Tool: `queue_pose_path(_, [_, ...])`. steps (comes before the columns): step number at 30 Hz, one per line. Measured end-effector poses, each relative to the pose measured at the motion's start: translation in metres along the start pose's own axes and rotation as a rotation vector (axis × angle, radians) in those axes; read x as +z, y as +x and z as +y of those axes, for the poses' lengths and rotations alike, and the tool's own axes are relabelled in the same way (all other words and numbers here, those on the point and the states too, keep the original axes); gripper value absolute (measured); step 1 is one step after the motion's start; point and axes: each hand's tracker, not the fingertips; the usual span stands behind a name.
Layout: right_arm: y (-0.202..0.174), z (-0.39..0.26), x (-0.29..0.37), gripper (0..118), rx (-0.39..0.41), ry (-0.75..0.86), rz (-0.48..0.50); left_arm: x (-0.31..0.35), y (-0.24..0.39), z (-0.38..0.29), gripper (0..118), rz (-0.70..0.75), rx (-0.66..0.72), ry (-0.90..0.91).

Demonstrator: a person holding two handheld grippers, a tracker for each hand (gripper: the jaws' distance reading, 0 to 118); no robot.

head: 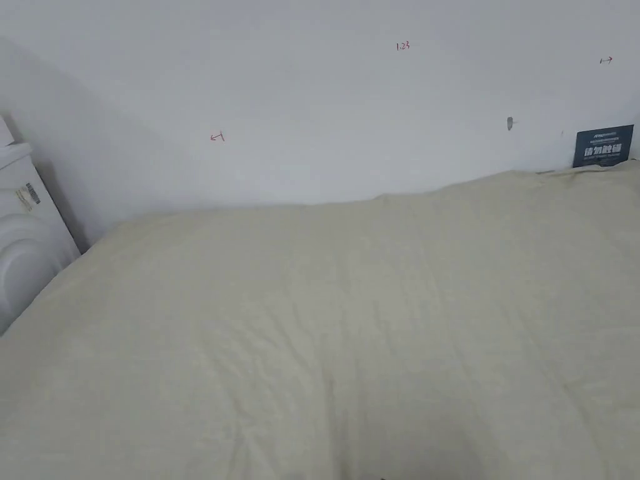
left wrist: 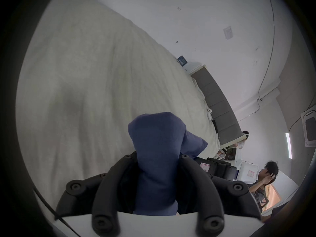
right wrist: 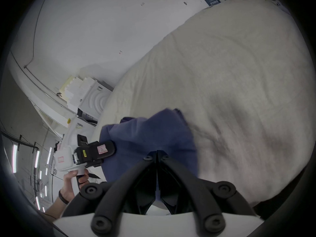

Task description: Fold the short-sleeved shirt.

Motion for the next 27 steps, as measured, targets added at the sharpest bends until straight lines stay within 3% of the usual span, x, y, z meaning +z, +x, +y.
queue_pose_path(11, [-0.014, -0.005, 0.015, 0, -0.032, 0.021, -0.009, 0.196, -0.125, 0.082, 32, 0.182, 0.19, 0.342])
queue_pose_path(13, [-0.015, -0.007, 0.011, 0, -0.032, 0.018, -0.023, 0.224, -0.157, 0.109, 32, 0.171, 0.274, 0.291])
queue_pose_path(17, [-0.014, -0.009, 0.005, 0, -0.048, -0.002, -0.047, 0.248, -0.193, 0.147, 32, 0.39, 0.232, 0.217])
queue_pose_path(20, [-0.013, -0.008, 0.003, 0, -0.04, -0.019, -0.078, 0.255, -0.214, 0.158, 32, 0.404, 0.321, 0.248])
queue_pose_path(22, [-0.011, -0.006, 0.004, 0, -0.04, -0.02, -0.087, 0.253, -0.232, 0.159, 33, 0.437, 0.279, 0.235])
queue_pose_path(23, [-0.009, -0.004, 0.006, 0, -0.043, -0.015, -0.089, 0.251, -0.238, 0.158, 36, 0.466, 0.302, 0.204])
queue_pose_path(25, [-0.008, 0.0, 0.01, 0, -0.041, -0.01, -0.095, 0.254, -0.238, 0.157, 70, 0.569, 0.323, 0.157])
queue_pose_path(27, [-0.009, 0.004, 0.02, 0, -0.006, 0.003, -0.106, 0.273, -0.23, 0.15, 99, 0.712, 0.23, 0.109])
